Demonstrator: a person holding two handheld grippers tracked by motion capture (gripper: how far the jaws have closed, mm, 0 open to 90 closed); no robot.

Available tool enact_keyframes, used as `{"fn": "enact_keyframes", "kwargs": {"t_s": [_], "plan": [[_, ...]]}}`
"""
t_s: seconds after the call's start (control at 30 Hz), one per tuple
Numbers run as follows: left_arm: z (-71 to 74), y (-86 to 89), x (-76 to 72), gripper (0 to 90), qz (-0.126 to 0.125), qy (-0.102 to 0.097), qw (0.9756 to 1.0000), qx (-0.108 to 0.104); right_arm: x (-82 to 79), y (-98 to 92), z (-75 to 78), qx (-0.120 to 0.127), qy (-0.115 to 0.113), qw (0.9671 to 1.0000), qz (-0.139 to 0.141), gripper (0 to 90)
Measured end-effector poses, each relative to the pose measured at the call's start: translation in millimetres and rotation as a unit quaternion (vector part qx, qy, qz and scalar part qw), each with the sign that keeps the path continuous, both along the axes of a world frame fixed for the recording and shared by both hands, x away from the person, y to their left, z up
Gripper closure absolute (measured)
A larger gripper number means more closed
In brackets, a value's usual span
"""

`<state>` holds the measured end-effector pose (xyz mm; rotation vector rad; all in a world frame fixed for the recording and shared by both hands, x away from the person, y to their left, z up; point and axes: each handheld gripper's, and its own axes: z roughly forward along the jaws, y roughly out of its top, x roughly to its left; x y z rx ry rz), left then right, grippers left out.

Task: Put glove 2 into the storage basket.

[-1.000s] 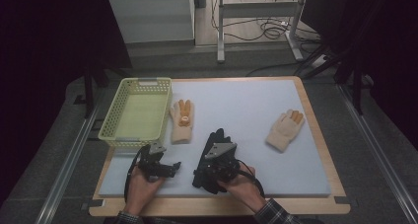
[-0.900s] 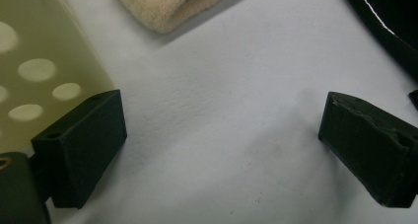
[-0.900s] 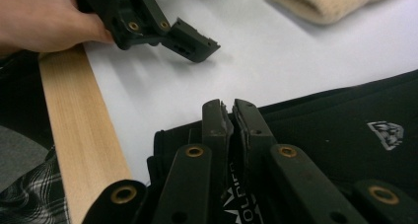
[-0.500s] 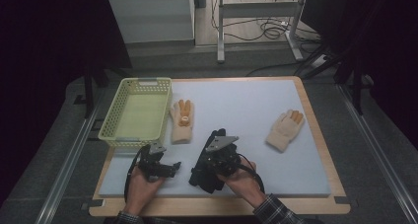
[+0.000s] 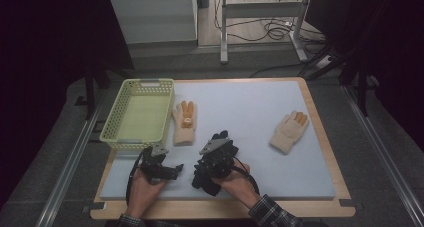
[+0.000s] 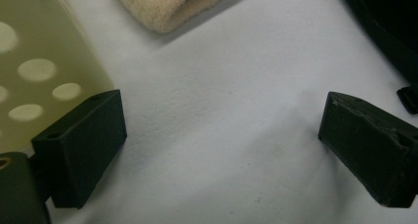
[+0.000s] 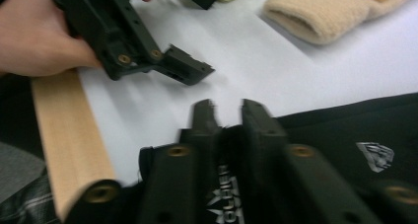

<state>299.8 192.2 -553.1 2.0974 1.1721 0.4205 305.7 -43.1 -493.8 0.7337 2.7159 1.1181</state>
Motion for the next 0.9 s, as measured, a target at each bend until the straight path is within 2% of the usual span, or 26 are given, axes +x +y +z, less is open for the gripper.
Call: {"fn": "enact_keyframes", "kwargs": {"t_s": [0.1,0.13,0.17,0.2,0.23,0.27,0.3,0.4,0.43,0.57,0.67,0.83,0.9], "plan": [[0.2,0.3,0.0,4.5,-0.002,0.001,1.0,0.002,2.2,-9.9,4.2,0.009,-0.012,0.9998,-0.011,64.2],[0.1,0.3,0.1,4.5,-0.002,0.001,1.0,0.002,3.7,-22.5,9.7,0.011,-0.022,0.9995,-0.022,63.9],[0.2,0.3,0.1,4.5,-0.002,0.001,1.0,0.002,3.7,-22.5,9.7,0.011,-0.022,0.9995,-0.022,63.9],[-0.1,-0.1,0.0,4.5,0.001,-0.001,1.0,0.0,4.6,-38.3,13.0,0.017,-0.021,0.9991,-0.033,64.7],[-0.1,-0.1,0.0,4.5,0.001,-0.001,1.0,0.0,4.6,-38.3,13.0,0.017,-0.021,0.9991,-0.033,64.7],[-0.3,-0.5,-0.1,4.5,0.003,-0.001,1.0,-0.003,3.2,-54.6,12.7,0.021,-0.019,0.9987,-0.043,69.6],[-0.3,-0.5,-0.1,4.4,0.003,-0.001,1.0,-0.003,3.2,-54.6,12.7,0.021,-0.019,0.9987,-0.043,69.6],[-0.2,-0.2,0.0,4.5,0.001,-0.001,1.0,-0.001,-7.1,-81.4,2.6,0.017,-0.009,0.9985,-0.051,80.5],[-0.2,-0.2,0.0,4.5,0.001,-0.001,1.0,-0.001,-7.1,-81.4,2.6,0.017,-0.009,0.9985,-0.051,80.5],[-0.1,-0.1,0.0,4.5,0.001,-0.001,1.0,-0.001,-18.9,-93.5,-16.5,0.007,0.004,0.9991,-0.042,83.9],[0.2,0.5,0.1,4.9,0.002,0.0,1.0,-0.003,-25.6,-89.4,-31.5,0.003,0.012,0.9996,-0.025,83.9],[0.6,4.0,-2.4,2.4,0.002,0.001,1.0,0.005,-26.5,-76.5,-37.5,0.006,-0.003,0.9998,-0.018,83.3],[0.1,9.6,-2.8,2.7,0.002,0.004,1.0,0.0,-25.8,-73.5,-38.2,0.007,-0.005,0.9998,-0.017,83.1]]}}
